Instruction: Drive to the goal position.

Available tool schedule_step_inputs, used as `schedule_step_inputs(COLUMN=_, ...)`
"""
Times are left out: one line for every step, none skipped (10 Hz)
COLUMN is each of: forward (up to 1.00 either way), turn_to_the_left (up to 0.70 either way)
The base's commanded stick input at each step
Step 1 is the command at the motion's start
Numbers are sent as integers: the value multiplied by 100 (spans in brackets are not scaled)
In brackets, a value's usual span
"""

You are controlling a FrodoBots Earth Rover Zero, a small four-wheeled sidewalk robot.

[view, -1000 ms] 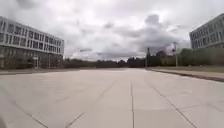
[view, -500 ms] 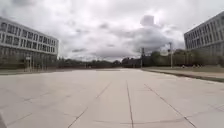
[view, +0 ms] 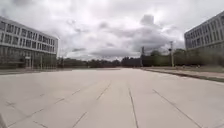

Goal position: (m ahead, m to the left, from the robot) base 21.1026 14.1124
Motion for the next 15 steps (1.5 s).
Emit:
schedule_step_inputs(forward=70, turn_to_the_left=0)
schedule_step_inputs(forward=70, turn_to_the_left=0)
schedule_step_inputs(forward=70, turn_to_the_left=0)
schedule_step_inputs(forward=70, turn_to_the_left=0)
schedule_step_inputs(forward=70, turn_to_the_left=0)
schedule_step_inputs(forward=70, turn_to_the_left=0)
schedule_step_inputs(forward=70, turn_to_the_left=0)
schedule_step_inputs(forward=70, turn_to_the_left=0)
schedule_step_inputs(forward=70, turn_to_the_left=0)
schedule_step_inputs(forward=70, turn_to_the_left=0)
schedule_step_inputs(forward=70, turn_to_the_left=0)
schedule_step_inputs(forward=70, turn_to_the_left=0)
schedule_step_inputs(forward=70, turn_to_the_left=0)
schedule_step_inputs(forward=70, turn_to_the_left=0)
schedule_step_inputs(forward=70, turn_to_the_left=0)
